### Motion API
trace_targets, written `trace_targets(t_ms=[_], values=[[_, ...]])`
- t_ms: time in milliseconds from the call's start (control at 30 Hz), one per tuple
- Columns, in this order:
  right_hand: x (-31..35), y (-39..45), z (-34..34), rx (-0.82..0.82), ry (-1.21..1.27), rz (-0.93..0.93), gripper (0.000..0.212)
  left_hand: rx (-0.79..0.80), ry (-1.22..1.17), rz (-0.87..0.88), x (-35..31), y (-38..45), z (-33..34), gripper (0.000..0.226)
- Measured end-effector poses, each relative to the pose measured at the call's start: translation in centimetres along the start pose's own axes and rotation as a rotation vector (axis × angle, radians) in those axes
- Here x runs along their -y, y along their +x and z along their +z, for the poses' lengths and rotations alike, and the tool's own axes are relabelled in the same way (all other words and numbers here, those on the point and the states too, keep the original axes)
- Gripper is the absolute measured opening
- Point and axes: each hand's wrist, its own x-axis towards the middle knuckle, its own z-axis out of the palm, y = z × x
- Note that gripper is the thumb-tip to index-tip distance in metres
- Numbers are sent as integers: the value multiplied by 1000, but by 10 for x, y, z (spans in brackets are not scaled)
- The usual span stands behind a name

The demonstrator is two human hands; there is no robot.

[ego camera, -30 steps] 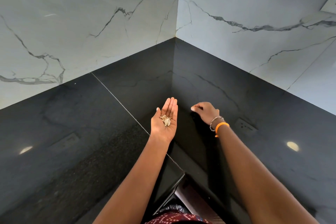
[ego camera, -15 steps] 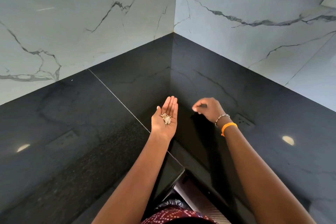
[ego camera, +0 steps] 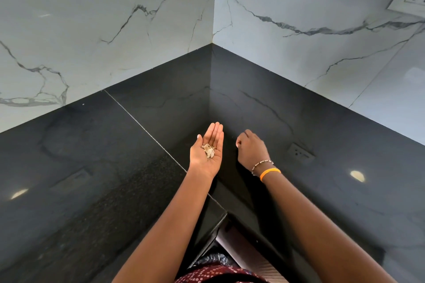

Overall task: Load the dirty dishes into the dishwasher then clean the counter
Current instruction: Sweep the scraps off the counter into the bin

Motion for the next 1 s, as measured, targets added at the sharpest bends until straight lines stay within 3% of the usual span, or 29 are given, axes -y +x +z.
trace_targets(t_ms=[67, 167, 233, 400, 533, 767, 867, 1000], values=[[3, 0, 4, 12, 55, 73, 16, -1, 14, 0, 2, -2, 0, 48], [15, 2, -16, 54, 521, 204, 15, -5, 34, 13, 4, -6, 3, 48], [28, -7, -36, -12, 767, 221, 19, -5, 75, 18, 5, -10, 7, 48], [51, -41, -65, -246, 653, -5, 11, -5, 131, -36, 12, -15, 13, 50], [47, -66, -60, -246, 455, -68, 10, 42, 120, -135, 18, -21, 9, 51], [44, -126, -52, -414, 737, 157, 14, 48, 166, -221, 39, -45, -3, 46], [44, -150, -52, -497, 1003, 202, 9, 67, 157, -232, 50, -63, -12, 44], [45, -184, -49, -488, 1351, 297, 23, 79, 138, -231, 62, -92, -31, 42]])
